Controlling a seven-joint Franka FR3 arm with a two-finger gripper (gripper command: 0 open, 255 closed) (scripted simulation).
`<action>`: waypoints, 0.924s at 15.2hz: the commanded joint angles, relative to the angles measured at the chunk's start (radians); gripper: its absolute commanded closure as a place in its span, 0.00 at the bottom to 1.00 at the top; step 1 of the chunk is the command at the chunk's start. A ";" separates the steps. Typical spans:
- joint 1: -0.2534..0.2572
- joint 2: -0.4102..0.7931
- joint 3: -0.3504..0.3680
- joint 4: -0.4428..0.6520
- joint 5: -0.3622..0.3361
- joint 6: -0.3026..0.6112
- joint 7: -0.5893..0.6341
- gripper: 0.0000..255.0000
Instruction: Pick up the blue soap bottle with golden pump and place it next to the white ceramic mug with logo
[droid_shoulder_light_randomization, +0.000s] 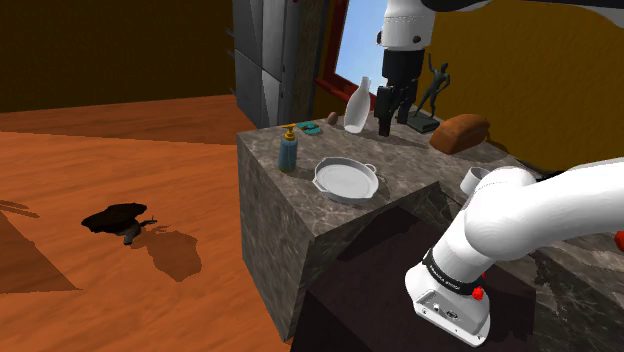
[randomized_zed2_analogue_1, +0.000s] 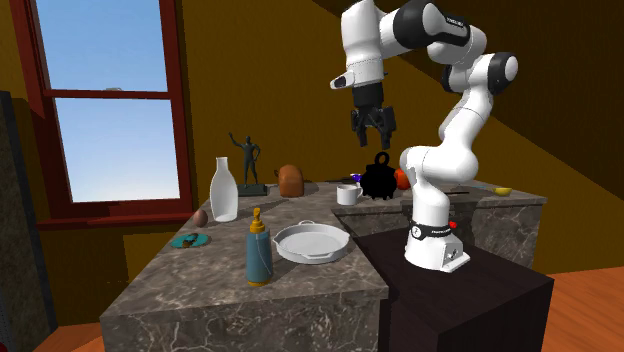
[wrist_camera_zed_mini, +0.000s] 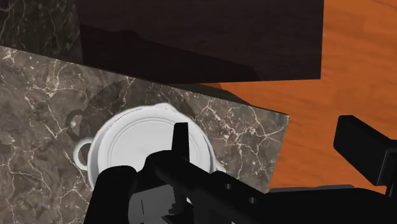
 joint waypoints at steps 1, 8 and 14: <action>0.000 0.000 0.000 0.000 0.000 0.000 0.000 0.00; -0.007 0.291 0.008 0.120 -0.032 0.144 -0.015 0.00; -0.012 0.542 0.016 0.274 -0.063 0.218 -0.018 0.00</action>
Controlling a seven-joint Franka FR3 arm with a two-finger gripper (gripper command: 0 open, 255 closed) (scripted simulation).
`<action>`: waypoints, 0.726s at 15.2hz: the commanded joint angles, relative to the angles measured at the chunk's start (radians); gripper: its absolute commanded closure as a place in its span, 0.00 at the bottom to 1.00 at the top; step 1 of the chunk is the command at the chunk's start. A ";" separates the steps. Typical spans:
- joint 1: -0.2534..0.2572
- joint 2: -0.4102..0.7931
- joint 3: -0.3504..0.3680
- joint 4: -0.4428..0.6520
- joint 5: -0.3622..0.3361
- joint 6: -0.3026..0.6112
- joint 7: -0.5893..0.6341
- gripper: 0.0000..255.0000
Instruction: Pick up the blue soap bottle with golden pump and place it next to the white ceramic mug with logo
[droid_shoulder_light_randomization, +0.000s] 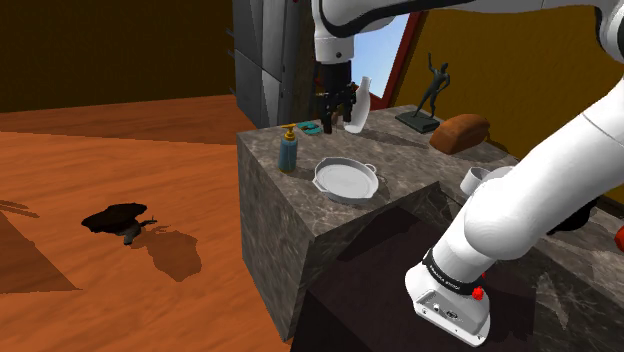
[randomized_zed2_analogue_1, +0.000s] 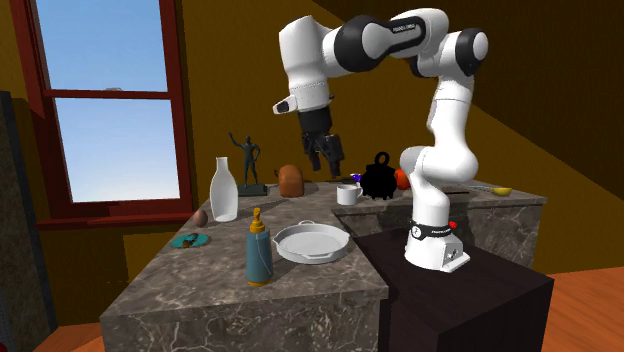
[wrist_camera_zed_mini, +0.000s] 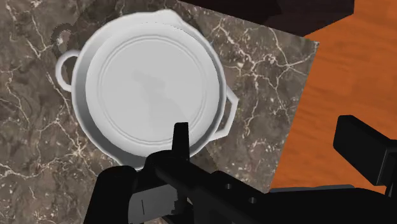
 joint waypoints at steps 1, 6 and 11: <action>-0.002 0.087 0.002 0.062 -0.012 0.017 -0.002 0.00; -0.001 0.297 0.006 0.234 -0.042 0.035 -0.002 0.00; 0.006 0.513 0.006 0.445 -0.074 0.019 -0.004 0.00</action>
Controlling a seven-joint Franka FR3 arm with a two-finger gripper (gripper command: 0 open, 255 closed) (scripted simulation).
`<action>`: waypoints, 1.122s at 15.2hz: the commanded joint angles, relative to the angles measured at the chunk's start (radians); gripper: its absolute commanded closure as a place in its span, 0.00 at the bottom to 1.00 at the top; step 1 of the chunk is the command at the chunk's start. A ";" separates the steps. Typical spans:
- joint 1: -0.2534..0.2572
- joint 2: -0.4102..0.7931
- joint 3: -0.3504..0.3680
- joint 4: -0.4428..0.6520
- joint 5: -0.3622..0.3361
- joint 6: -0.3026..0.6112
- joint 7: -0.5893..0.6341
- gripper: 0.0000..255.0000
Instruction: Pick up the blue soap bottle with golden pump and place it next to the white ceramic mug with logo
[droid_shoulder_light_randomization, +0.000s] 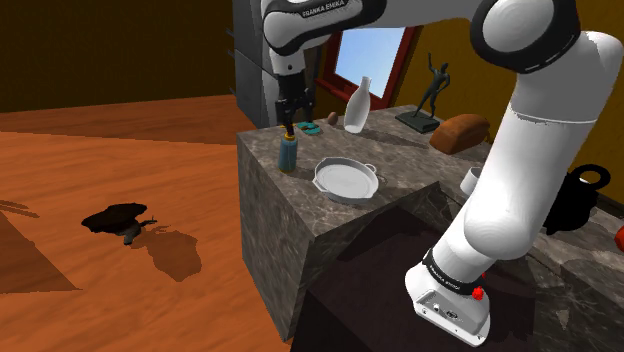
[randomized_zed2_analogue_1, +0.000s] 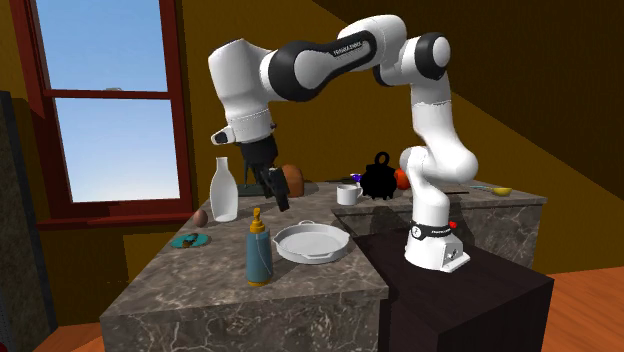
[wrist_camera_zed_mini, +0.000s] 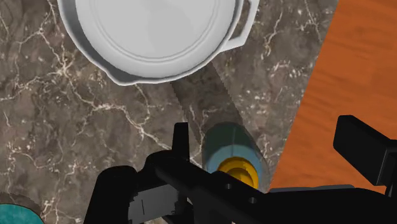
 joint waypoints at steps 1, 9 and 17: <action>0.005 0.095 0.000 0.102 -0.013 -0.016 0.000 0.00; 0.015 0.293 -0.006 0.294 -0.038 -0.027 -0.008 0.00; 0.009 0.284 -0.007 0.220 -0.040 0.038 -0.005 0.00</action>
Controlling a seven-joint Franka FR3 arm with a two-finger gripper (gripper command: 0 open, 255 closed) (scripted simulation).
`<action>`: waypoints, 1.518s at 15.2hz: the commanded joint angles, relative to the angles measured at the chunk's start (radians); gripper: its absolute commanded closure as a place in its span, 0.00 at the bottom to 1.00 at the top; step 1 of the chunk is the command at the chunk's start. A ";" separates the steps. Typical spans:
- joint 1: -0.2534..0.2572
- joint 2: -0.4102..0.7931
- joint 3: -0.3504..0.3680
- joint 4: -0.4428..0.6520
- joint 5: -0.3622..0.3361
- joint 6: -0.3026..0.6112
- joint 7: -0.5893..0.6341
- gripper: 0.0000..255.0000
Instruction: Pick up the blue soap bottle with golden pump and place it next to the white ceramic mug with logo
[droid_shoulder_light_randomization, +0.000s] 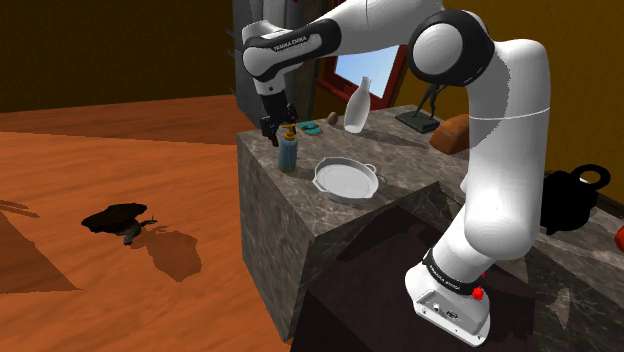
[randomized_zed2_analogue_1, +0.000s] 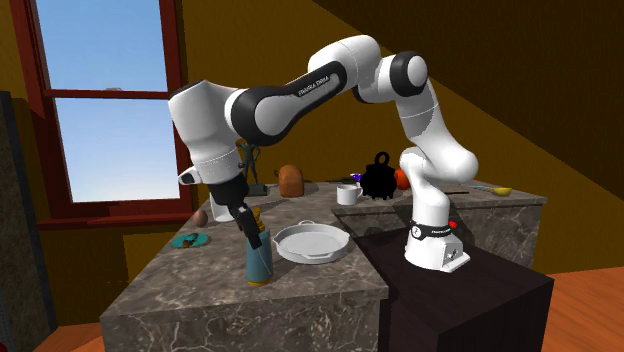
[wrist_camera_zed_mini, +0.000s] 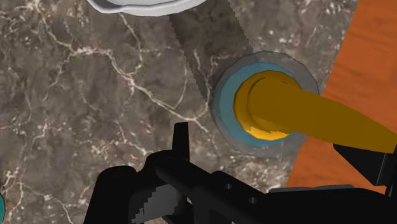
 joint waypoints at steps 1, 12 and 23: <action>0.000 0.000 0.000 -0.001 0.000 0.001 0.000 0.00; 0.000 0.001 0.000 0.000 0.000 0.001 0.000 1.00; 0.002 -0.034 0.001 0.069 0.004 -0.102 -0.012 1.00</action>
